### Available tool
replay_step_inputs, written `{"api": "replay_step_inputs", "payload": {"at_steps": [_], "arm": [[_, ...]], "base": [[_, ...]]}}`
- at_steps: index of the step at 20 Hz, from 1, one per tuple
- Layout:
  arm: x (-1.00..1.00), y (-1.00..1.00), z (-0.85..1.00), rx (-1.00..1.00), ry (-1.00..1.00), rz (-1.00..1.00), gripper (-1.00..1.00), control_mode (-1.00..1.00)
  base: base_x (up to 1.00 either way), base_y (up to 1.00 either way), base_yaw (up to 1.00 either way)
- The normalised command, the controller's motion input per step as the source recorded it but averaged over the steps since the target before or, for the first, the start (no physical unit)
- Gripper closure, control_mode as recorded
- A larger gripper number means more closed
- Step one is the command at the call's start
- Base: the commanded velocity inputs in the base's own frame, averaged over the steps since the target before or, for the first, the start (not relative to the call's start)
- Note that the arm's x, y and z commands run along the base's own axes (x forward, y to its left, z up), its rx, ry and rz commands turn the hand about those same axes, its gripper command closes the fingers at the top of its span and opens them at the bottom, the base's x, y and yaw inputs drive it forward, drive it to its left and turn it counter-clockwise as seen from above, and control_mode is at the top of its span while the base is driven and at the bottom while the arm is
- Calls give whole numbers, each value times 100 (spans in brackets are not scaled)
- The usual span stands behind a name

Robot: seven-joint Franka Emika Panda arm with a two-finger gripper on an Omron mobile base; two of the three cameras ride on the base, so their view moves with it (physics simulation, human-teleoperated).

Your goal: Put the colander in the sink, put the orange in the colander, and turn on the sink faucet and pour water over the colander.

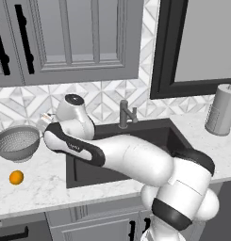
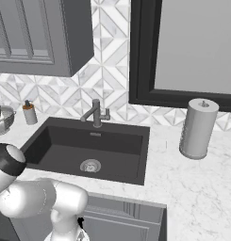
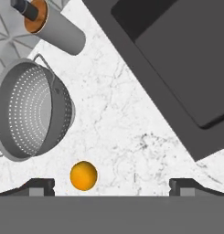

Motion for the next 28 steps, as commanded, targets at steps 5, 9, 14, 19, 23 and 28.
{"api": "replay_step_inputs", "payload": {"at_steps": [5, 9, 14, 19, 23, 28], "arm": [[23, 49, -3, -2, 0, -1, -100, -100], [28, 38, 0, -13, 3, -4, -100, -100], [30, 21, -13, -4, 5, 0, -100, -100], [39, 18, -13, 0, 5, 0, -100, -100], [25, 13, -20, 0, 0, 0, -100, -100], [17, 12, -24, 0, 0, 0, -100, -100]], "base": [[0, 0, 0], [0, 0, 0], [0, 0, 0], [0, 0, 0], [0, 0, 0], [0, 0, 0]]}}
